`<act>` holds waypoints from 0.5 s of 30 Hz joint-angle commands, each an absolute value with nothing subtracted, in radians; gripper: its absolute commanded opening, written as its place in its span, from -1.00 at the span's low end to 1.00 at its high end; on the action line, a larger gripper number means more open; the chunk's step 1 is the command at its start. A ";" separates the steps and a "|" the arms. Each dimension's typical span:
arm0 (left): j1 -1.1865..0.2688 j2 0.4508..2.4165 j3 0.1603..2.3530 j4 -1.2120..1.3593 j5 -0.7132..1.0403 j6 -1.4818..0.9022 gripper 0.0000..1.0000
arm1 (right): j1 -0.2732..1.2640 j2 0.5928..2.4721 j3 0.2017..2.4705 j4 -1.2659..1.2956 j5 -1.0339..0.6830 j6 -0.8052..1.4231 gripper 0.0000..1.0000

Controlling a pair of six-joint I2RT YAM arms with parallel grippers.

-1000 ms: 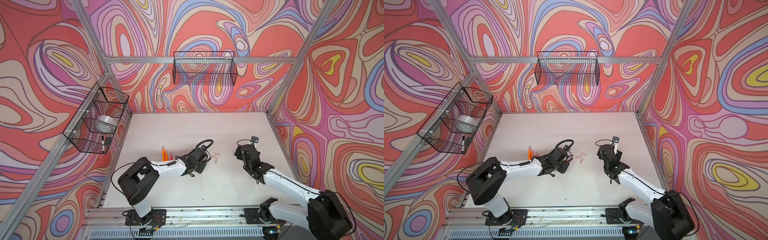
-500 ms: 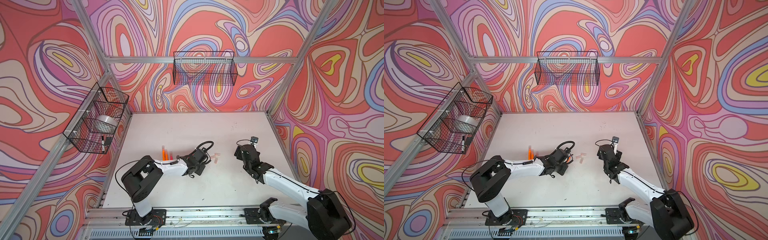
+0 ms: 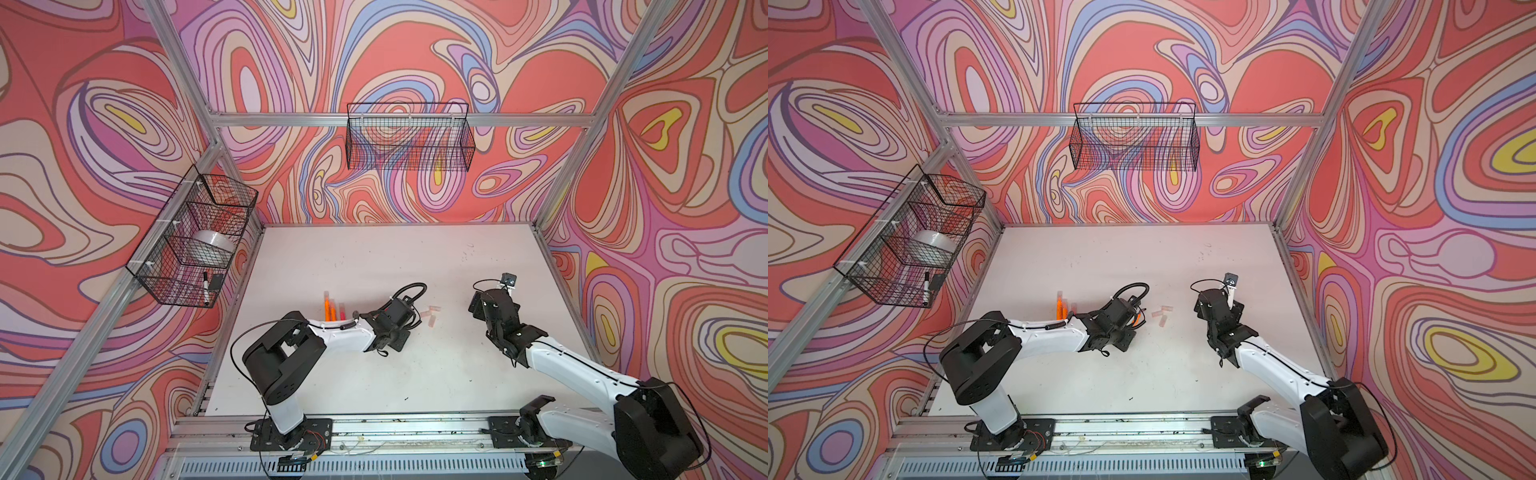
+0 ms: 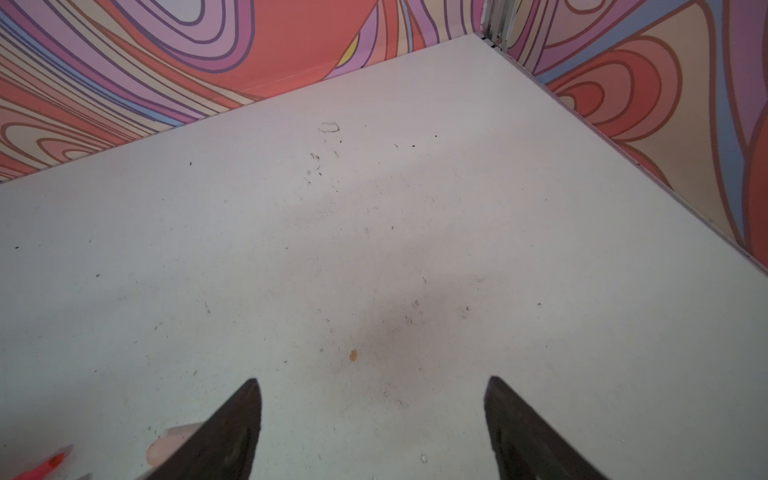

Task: Insert the pens into the pen caps
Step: 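Move the left gripper over the orange marker and grasp it, then lift the orange marker upright with the left gripper while the right gripper approaches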

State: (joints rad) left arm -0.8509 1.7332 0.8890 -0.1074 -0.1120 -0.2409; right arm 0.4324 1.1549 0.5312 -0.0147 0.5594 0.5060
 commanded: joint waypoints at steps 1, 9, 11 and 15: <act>-0.848 1.751 0.883 -0.165 -0.092 -0.247 -0.51 | 0.428 1.158 0.547 -0.020 0.559 0.501 0.73; -0.850 1.754 0.884 -0.170 -0.099 -0.267 -0.73 | 0.429 1.154 0.543 -0.020 0.560 0.501 0.73; -0.849 1.739 0.876 -0.158 -0.099 -0.271 -0.78 | 0.429 1.148 0.541 -0.021 0.557 0.502 0.70; -0.848 1.682 0.862 -0.130 -0.094 -0.279 -0.85 | 0.429 1.094 0.541 -0.085 0.465 0.563 0.62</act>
